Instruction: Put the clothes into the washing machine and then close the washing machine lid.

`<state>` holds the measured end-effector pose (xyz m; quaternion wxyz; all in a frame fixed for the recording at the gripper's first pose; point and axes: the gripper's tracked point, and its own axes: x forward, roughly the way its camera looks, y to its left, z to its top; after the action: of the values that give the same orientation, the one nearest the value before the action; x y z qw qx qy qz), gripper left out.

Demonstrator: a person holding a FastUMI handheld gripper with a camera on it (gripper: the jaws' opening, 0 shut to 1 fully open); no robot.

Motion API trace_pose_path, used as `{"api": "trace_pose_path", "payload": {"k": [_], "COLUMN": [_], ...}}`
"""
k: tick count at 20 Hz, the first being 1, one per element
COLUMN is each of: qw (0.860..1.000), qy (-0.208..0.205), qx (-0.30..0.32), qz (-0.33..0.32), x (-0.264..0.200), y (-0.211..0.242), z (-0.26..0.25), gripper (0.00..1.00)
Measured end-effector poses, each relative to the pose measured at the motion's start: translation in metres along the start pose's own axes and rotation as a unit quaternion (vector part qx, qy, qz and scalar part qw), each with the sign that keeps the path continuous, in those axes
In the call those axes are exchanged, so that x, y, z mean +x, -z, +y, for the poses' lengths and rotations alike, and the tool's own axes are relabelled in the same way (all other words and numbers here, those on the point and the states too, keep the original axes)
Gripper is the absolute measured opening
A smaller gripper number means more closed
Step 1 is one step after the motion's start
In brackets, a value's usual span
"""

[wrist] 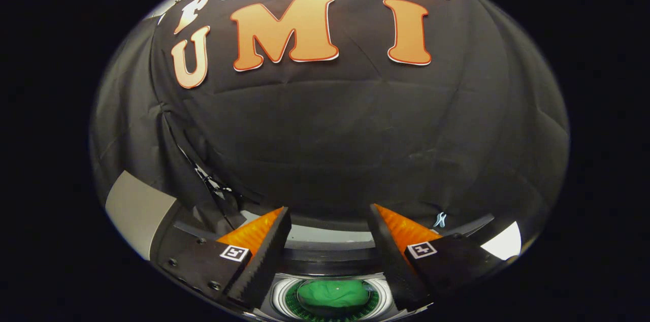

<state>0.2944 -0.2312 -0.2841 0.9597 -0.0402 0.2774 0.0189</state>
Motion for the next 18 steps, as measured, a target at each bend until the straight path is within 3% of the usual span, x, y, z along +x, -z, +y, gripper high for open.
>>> {"api": "trace_pose_path", "payload": {"k": [9,14,18], "qw": [1.0,1.0,0.999], "qy": [-0.003,0.006,0.036], "qx": [0.001,0.008,0.027], "qz": [-0.005,0.01,0.022], "x": [-0.052,-0.088,-0.114], "y": [0.042,0.094,0.116], "z": [0.003,0.005,-0.004], "gripper": [0.98,0.98,0.98]}}
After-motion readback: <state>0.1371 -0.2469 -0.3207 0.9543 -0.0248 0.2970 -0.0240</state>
